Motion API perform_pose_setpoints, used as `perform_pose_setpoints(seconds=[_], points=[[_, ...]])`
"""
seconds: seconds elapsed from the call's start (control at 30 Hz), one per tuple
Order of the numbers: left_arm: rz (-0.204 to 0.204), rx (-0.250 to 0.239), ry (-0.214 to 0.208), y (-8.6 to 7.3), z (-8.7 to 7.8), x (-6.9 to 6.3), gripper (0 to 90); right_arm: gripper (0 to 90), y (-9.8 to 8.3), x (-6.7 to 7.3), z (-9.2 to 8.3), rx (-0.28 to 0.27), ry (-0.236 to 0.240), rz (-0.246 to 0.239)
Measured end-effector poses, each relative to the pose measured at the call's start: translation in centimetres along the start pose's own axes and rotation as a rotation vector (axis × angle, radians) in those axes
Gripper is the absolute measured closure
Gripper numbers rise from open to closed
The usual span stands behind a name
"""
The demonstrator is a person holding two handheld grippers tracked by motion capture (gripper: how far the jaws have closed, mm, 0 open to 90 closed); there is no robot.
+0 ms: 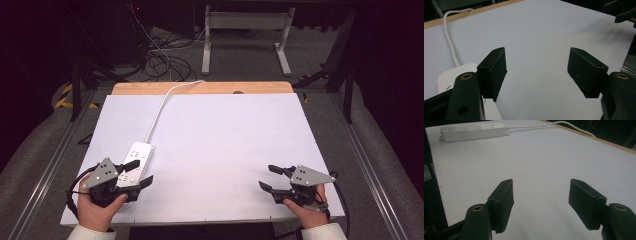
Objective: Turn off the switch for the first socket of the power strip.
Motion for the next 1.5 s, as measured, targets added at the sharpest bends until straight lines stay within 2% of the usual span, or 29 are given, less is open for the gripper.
perform_pose_setpoints(seconds=[0.07, 0.47, 0.57, 0.73, 0.83, 0.97, 1.03, 1.17, 1.37, 1.4, 1.5], points=[[-0.011, -0.002, -0.004, 0.2, 0.1, 0.2, 31.2, 36.7, 0.0, 0.0, 0.0, 0.002, 0.0, -0.004], [0.012, 0.012, -0.009, 1.7, 0.5, 1.3, 31.5, 36.7, 0.0, 0.0, 0.1, 0.009, -0.001, -0.005], [0.007, 0.013, -0.017, 2.1, 0.7, 1.6, 32.0, 36.7, 0.0, 0.0, 0.0, 0.008, 0.0, -0.005], [-0.002, 0.018, -0.025, 2.2, 0.9, 2.0, 32.7, 36.7, -0.1, 0.0, 0.0, 0.008, -0.001, -0.003], [0.007, 0.031, -0.011, 2.3, 1.0, 2.3, 32.9, 37.0, 0.0, 0.0, 0.1, 0.013, 0.0, -0.006], [-0.002, 0.039, -0.008, 2.4, 1.2, 2.9, 33.5, 37.0, -0.1, 0.0, 0.3, 0.017, 0.0, -0.007], [-0.02, 0.034, -0.012, 2.5, 1.3, 3.1, 33.7, 37.0, -0.1, 0.0, 0.3, 0.017, -0.001, -0.006], [-0.016, 0.045, -0.015, 2.6, 1.5, 3.5, 35.4, 37.0, -0.1, 0.0, 0.3, 0.015, 0.001, -0.005], [0.0, 0.079, -0.031, 2.6, 1.7, 3.8, 44.4, 37.4, -0.1, 0.0, 0.3, 0.017, -0.006, -0.009], [0.01, 0.09, -0.031, 2.7, 1.8, 4.0, 49.8, 37.4, -0.1, 0.0, 0.3, 0.017, -0.005, -0.009], [0.029, 0.124, -0.046, 2.8, 2.0, 4.2, 56.4, 37.4, -0.1, 0.0, 0.3, 0.018, -0.005, -0.008]])
Point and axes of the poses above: each handheld gripper's, and its own axes: z roughly forward along the jaws, y roughly out of its top, x roughly to its left, the point moved 2 cm from there along z, roughly forward along the jaws, and after that the axes turned 13 degrees about z, right-handed, at the moved point
